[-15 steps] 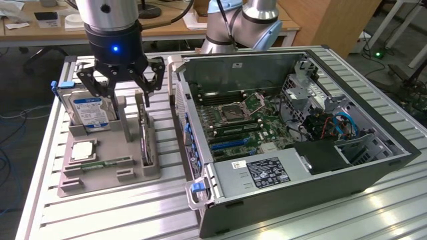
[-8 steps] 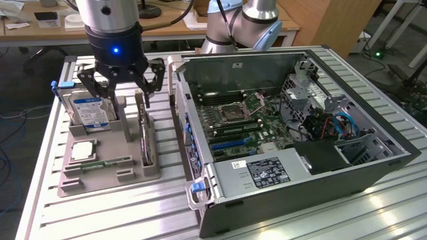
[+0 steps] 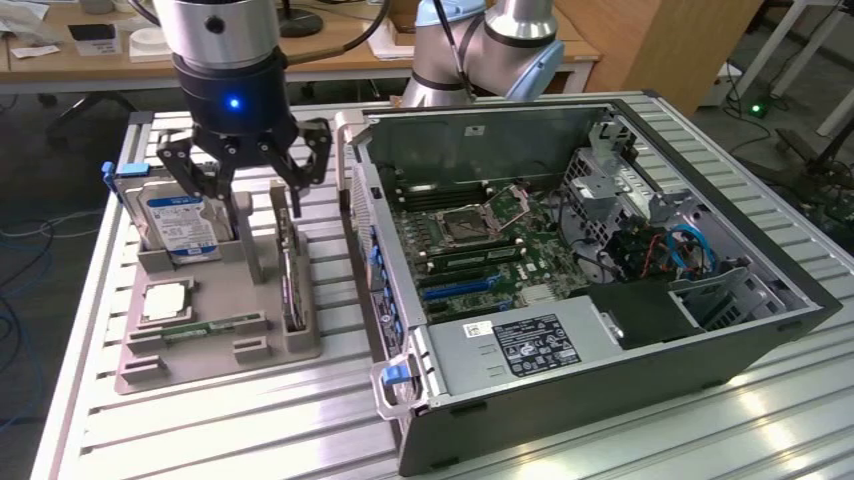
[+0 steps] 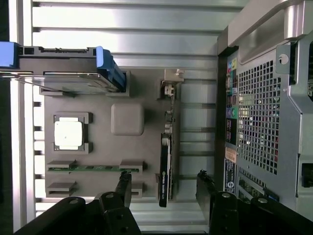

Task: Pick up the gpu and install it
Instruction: 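Pick up the gpu and move the gpu toward the slot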

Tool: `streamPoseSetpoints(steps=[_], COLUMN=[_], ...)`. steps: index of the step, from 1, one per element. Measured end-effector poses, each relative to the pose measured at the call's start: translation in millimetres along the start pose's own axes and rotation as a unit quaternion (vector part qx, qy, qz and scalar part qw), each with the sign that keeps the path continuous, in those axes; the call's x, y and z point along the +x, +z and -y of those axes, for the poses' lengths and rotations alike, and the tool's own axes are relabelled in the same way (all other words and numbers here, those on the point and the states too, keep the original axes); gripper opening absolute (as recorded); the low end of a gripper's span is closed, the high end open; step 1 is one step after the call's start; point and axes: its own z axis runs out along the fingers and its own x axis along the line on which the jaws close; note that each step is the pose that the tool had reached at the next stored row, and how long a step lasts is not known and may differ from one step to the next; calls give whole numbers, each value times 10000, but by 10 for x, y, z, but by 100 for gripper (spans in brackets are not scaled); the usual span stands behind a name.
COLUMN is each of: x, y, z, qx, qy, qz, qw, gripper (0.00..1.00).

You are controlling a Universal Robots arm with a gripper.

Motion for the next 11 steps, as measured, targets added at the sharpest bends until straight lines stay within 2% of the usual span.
streamPoseSetpoints(steps=[11], x=[-13], y=[28], z=[0], qx=[0], qy=[-2], qz=[0], qw=[10000], gripper=[65])
